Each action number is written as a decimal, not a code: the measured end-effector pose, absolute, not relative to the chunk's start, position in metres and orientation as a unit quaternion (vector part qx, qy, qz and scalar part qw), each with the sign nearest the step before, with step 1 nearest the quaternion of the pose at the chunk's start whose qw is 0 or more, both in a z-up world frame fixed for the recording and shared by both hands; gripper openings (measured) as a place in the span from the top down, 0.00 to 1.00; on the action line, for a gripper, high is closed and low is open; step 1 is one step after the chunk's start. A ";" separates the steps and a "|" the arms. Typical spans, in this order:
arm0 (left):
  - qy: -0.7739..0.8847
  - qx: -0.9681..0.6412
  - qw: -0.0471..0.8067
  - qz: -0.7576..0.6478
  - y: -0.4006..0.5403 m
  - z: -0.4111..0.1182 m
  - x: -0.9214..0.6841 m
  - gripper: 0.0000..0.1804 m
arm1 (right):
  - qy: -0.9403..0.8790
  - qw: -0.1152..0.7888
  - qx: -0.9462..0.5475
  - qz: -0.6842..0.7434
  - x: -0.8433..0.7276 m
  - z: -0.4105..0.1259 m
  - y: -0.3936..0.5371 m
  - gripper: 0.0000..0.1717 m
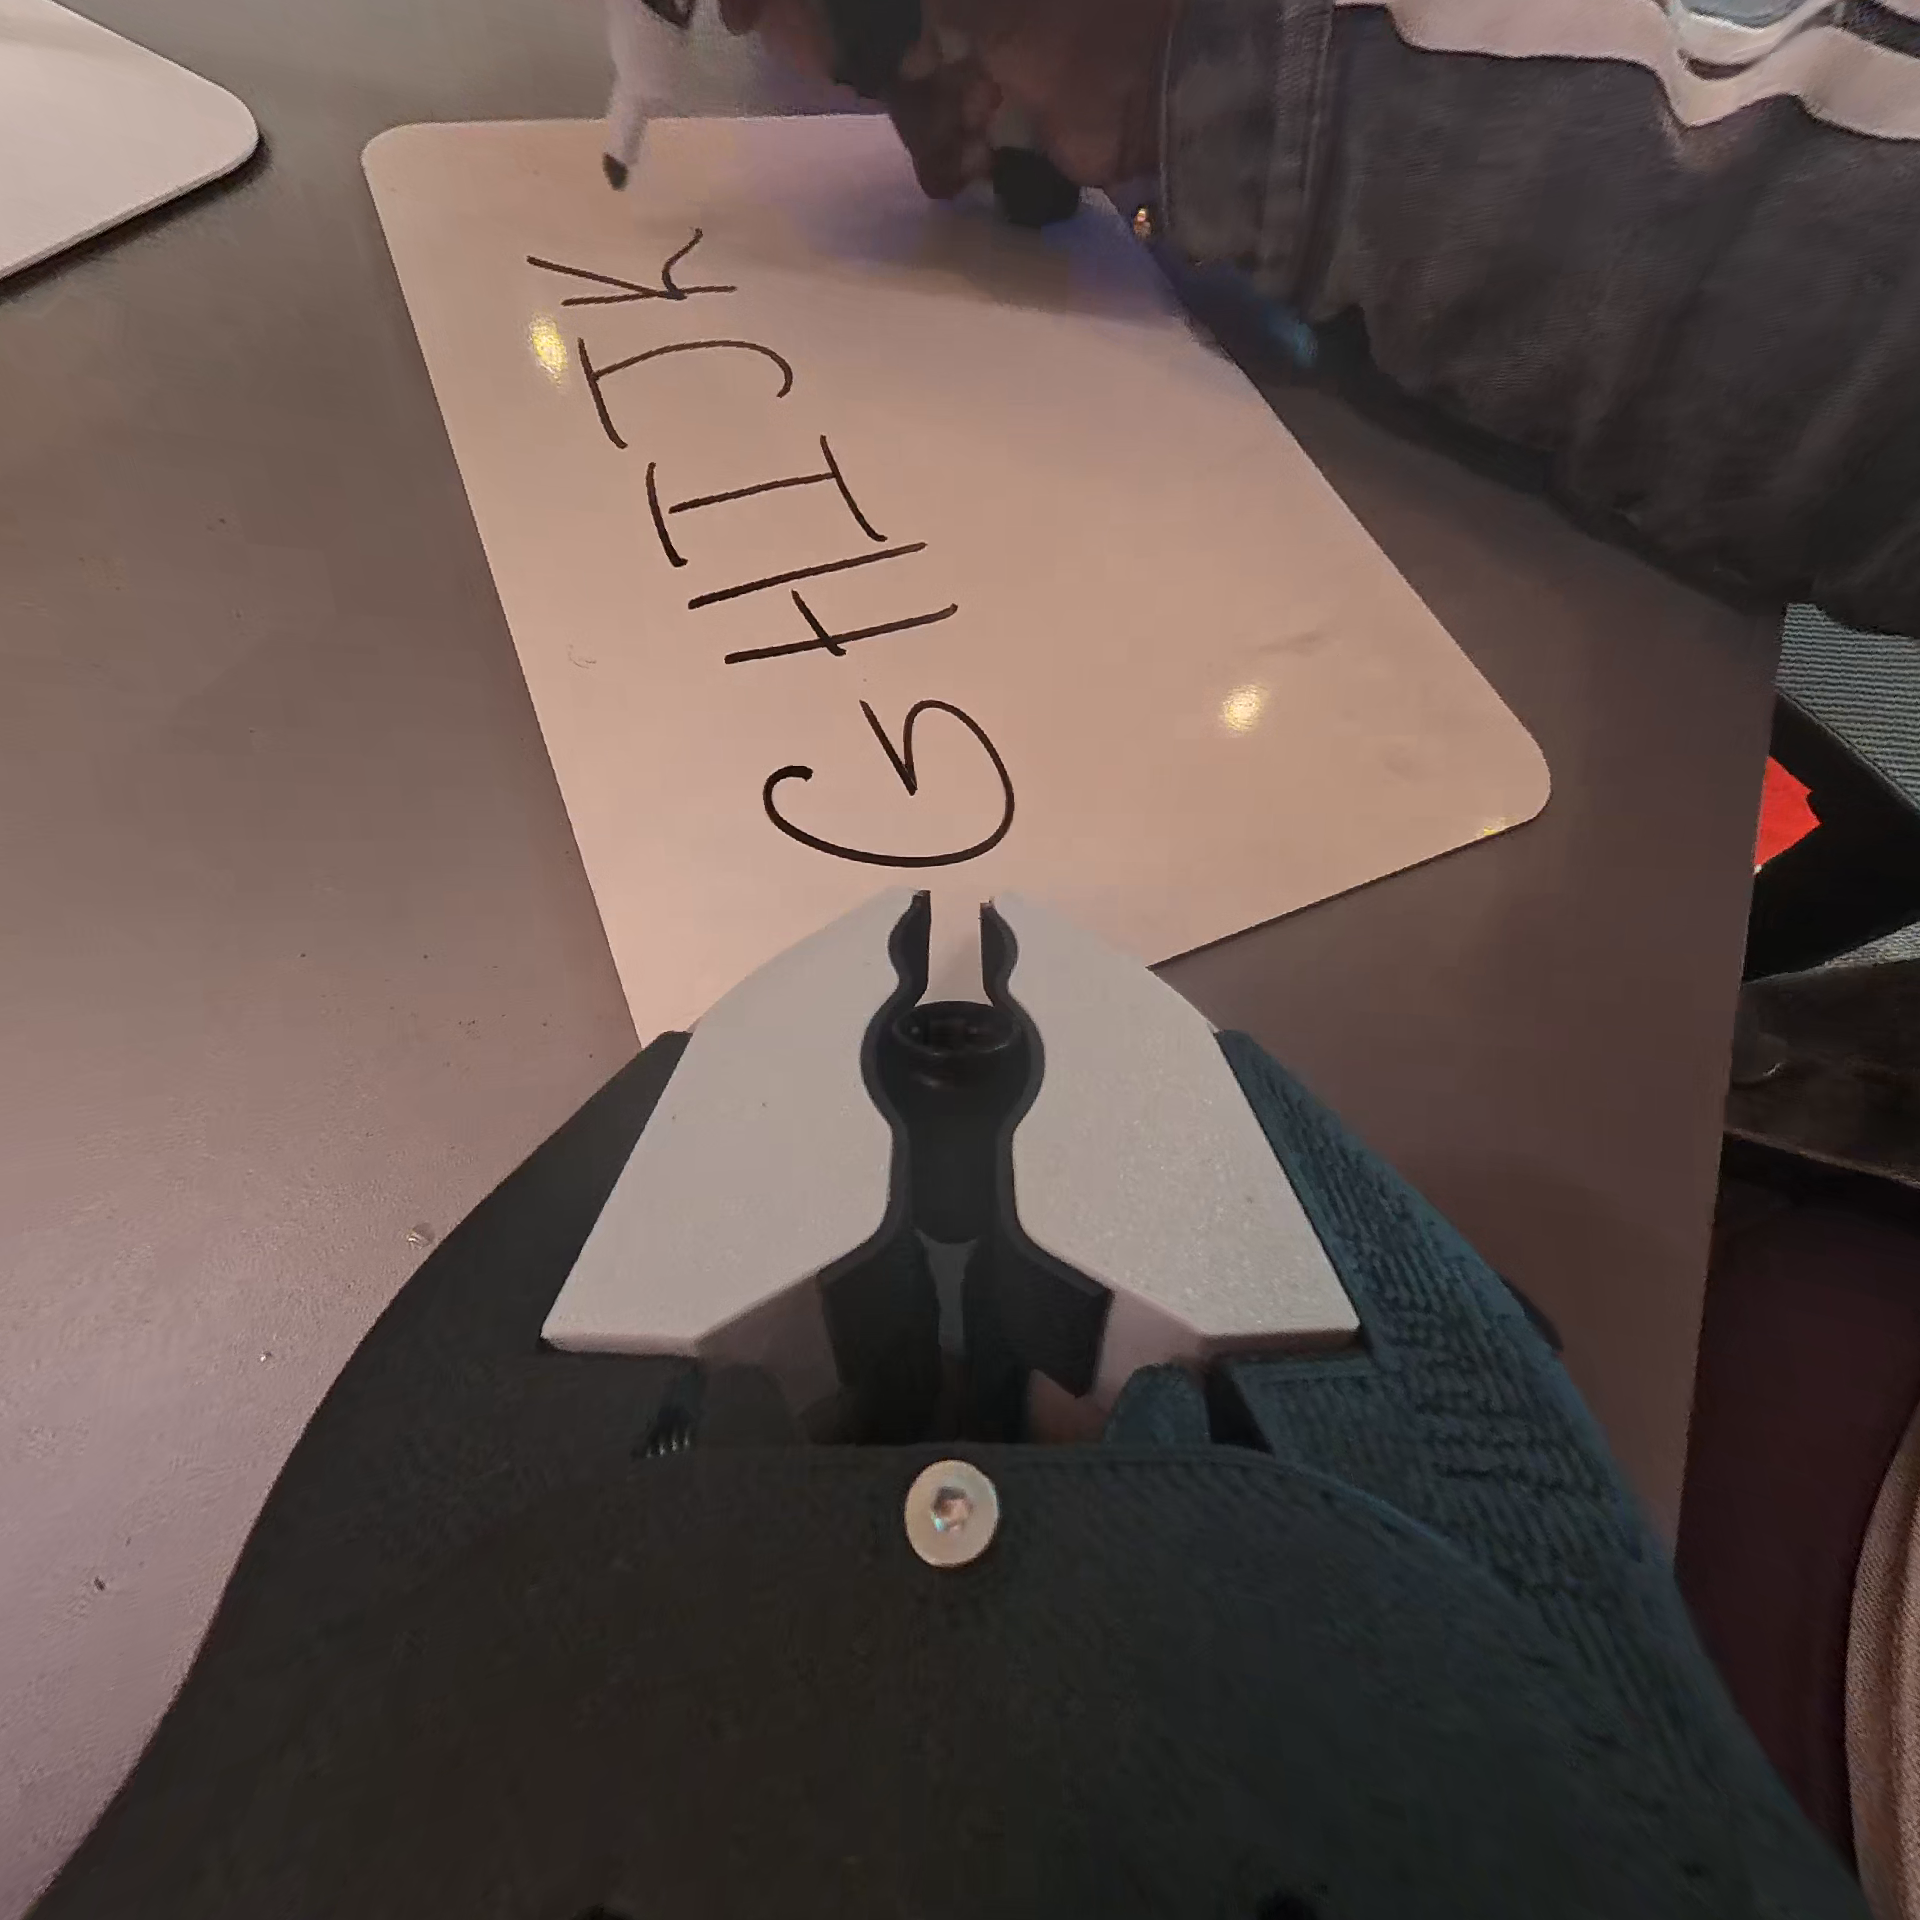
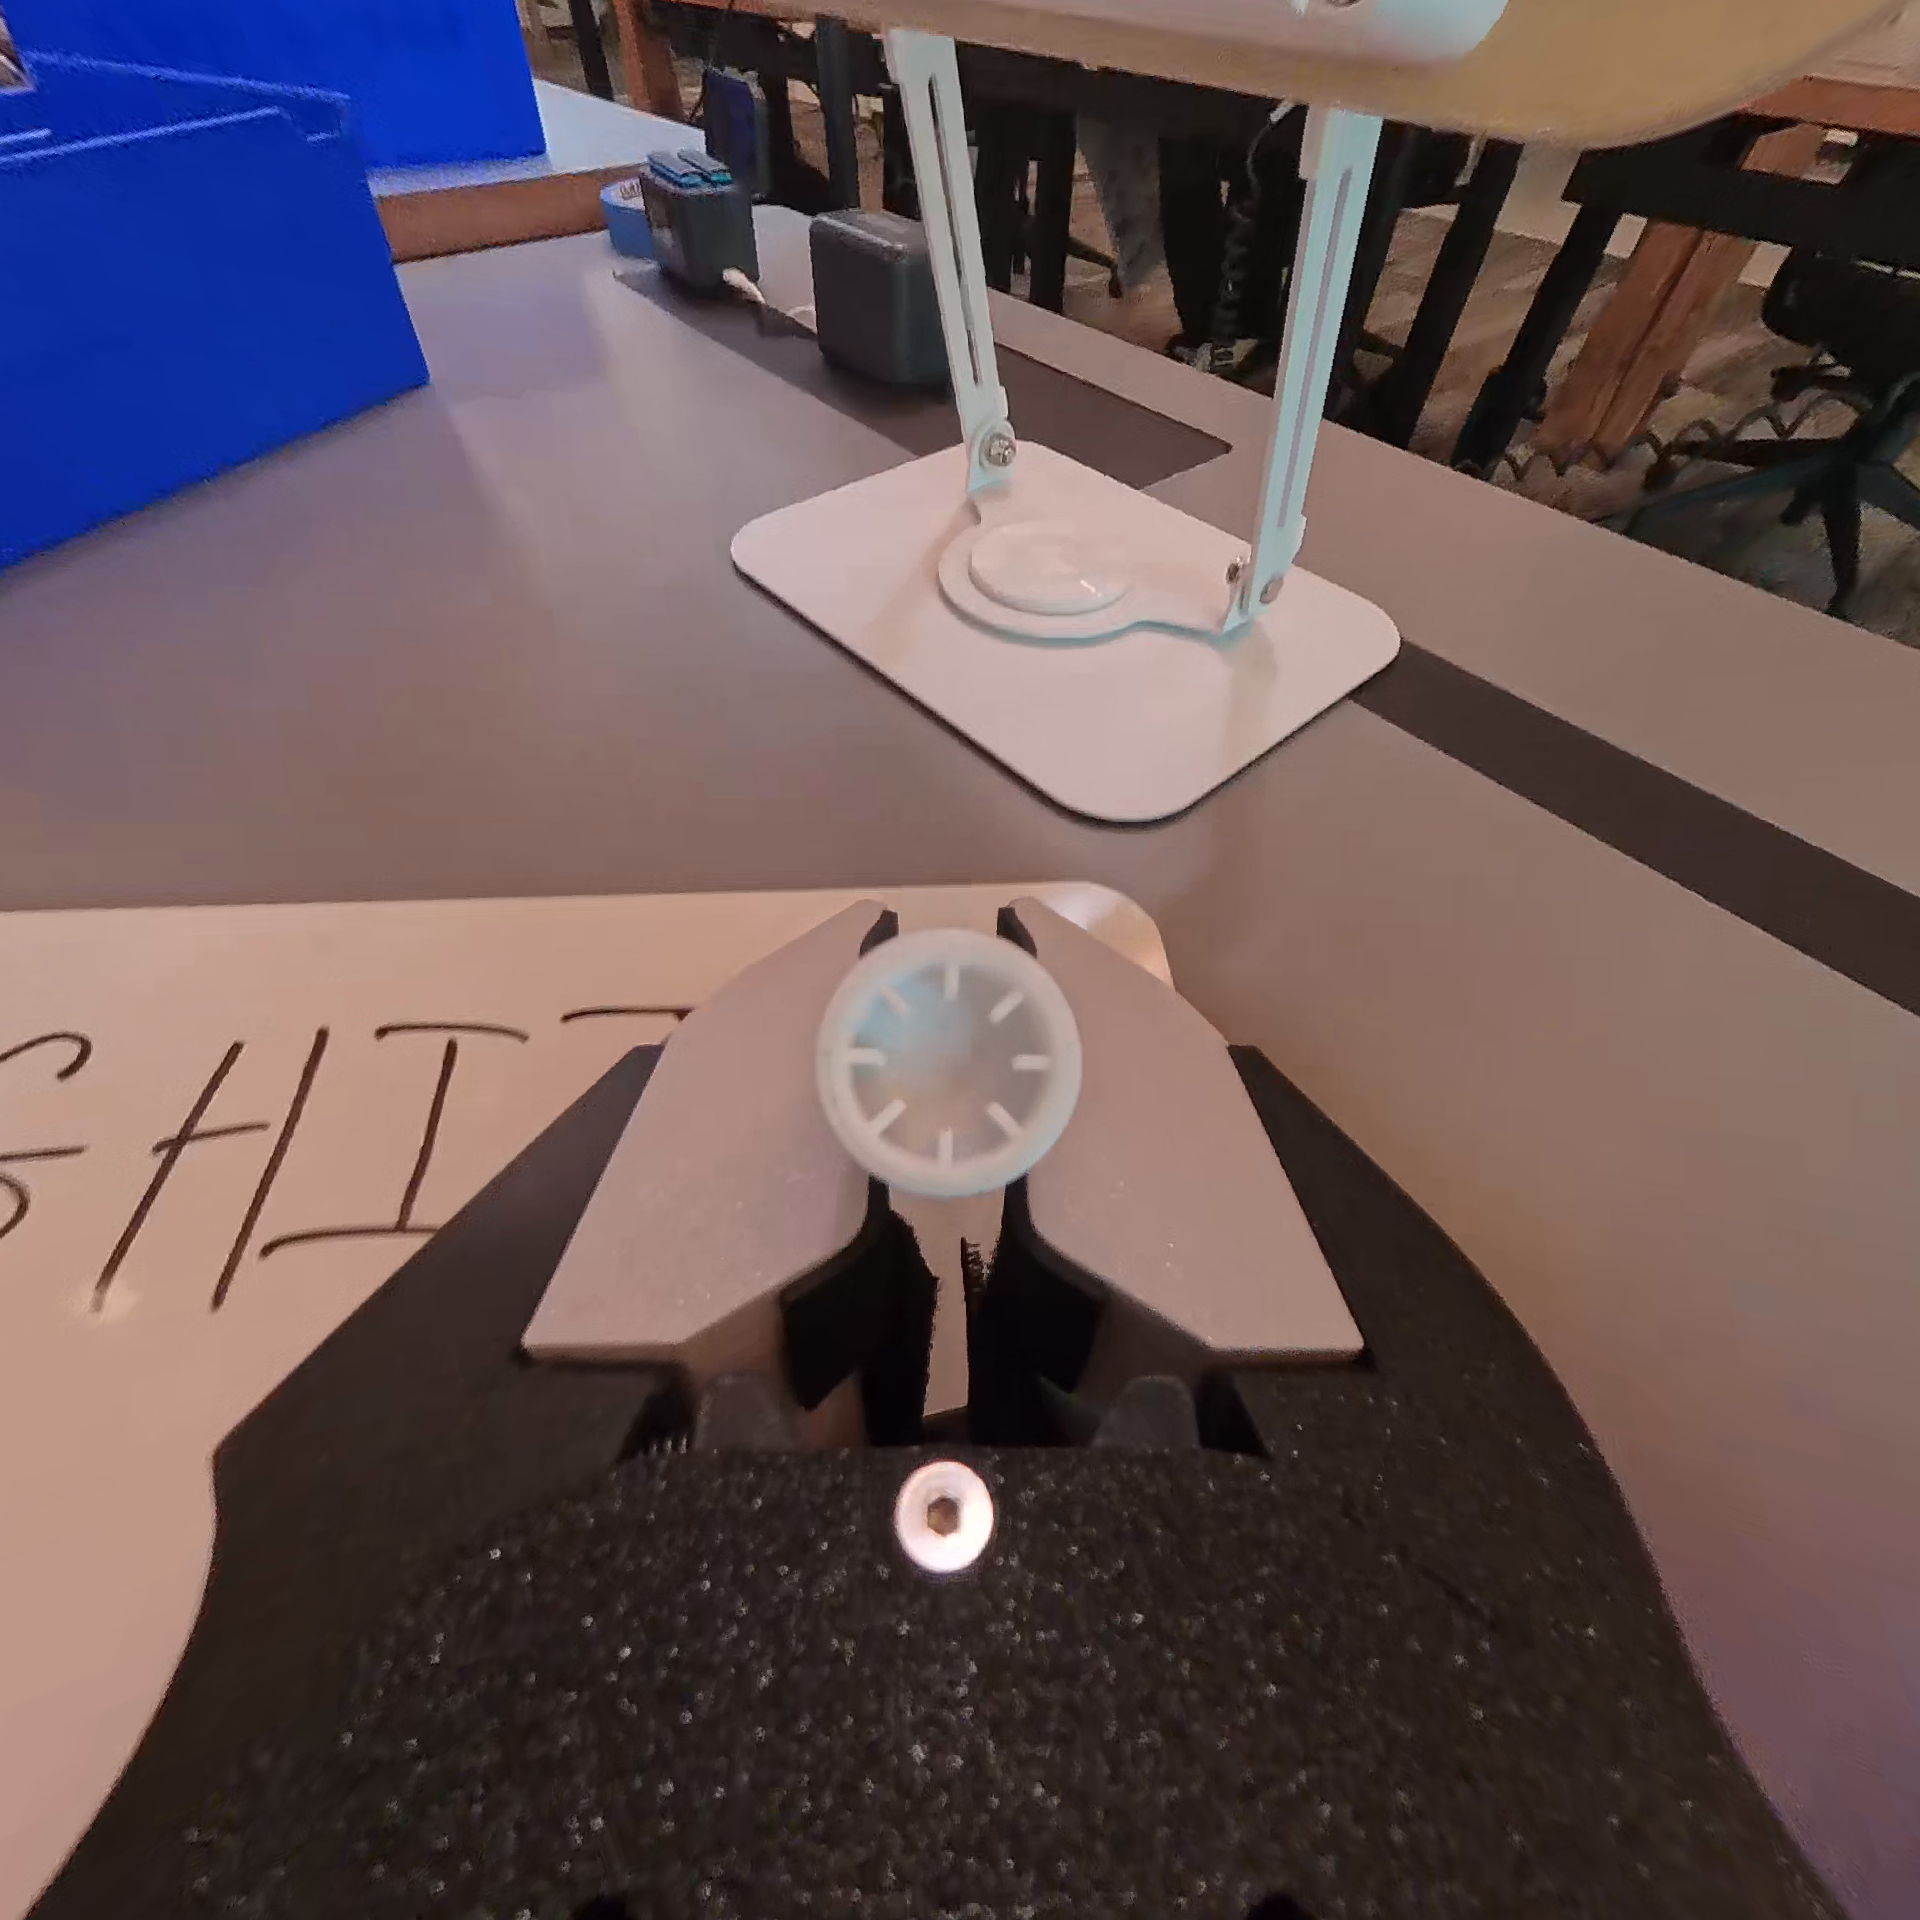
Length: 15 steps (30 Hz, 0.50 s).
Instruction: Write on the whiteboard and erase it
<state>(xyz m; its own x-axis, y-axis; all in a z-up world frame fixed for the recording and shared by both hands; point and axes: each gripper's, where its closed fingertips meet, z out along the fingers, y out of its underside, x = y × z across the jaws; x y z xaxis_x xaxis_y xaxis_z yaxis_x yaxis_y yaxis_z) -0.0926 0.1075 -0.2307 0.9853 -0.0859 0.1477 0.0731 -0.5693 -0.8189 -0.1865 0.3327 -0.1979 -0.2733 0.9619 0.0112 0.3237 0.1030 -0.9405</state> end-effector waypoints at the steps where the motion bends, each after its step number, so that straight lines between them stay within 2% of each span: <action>1: 0.002 -0.882 0.464 -0.087 0.108 -0.231 -0.093 0.95 | -0.658 0.350 -0.489 0.453 -0.193 -0.198 0.332 0.89; 15: 0.000 -0.881 0.464 -0.090 0.108 -0.231 -0.093 0.95 | -0.679 0.338 -0.498 0.419 -0.186 -0.210 0.337 0.89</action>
<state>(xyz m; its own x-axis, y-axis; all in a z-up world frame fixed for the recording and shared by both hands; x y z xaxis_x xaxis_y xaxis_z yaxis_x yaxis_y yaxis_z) -0.0929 0.1076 -0.2307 0.9837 -0.0840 0.1593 0.0837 -0.5698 -0.8175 -0.1862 0.3374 -0.2099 -0.2745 0.9607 0.0416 0.3941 0.1518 -0.9065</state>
